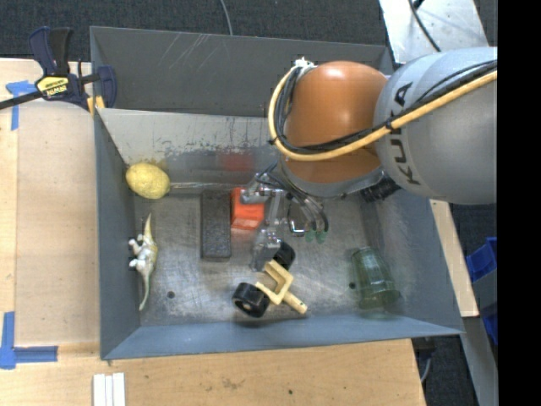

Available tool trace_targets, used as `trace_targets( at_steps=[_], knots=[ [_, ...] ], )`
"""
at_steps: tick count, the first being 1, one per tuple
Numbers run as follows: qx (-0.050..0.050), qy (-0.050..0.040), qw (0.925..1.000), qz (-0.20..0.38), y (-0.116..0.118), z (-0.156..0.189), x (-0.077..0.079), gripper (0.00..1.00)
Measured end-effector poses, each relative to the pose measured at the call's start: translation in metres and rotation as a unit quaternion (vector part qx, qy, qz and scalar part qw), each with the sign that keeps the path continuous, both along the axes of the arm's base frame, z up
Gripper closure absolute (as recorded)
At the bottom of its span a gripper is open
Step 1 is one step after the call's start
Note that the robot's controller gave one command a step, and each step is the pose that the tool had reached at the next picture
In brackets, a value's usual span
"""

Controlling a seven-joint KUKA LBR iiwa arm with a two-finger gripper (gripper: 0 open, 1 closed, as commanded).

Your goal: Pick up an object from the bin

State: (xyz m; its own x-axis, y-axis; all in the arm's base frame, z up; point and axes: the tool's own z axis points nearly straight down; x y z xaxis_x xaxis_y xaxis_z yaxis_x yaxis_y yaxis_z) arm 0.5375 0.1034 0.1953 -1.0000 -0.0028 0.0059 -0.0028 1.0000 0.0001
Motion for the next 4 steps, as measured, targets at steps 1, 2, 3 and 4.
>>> trace_targets(
  at_steps=[1, 2, 3, 4],
  knots=[
    [0.001, -0.0042, 1.0000, -0.001, 0.000, 0.005, 0.002, 0.00],
    [0.001, -0.0059, 0.9999, 0.009, -0.049, -0.028, -0.007, 0.00],
    [0.000, -0.0064, 0.9999, -0.008, -0.066, -0.091, 0.004, 0.00],
    [0.002, -0.0381, 0.9983, 0.044, -0.101, -0.113, -0.032, 1.00]
  ],
)
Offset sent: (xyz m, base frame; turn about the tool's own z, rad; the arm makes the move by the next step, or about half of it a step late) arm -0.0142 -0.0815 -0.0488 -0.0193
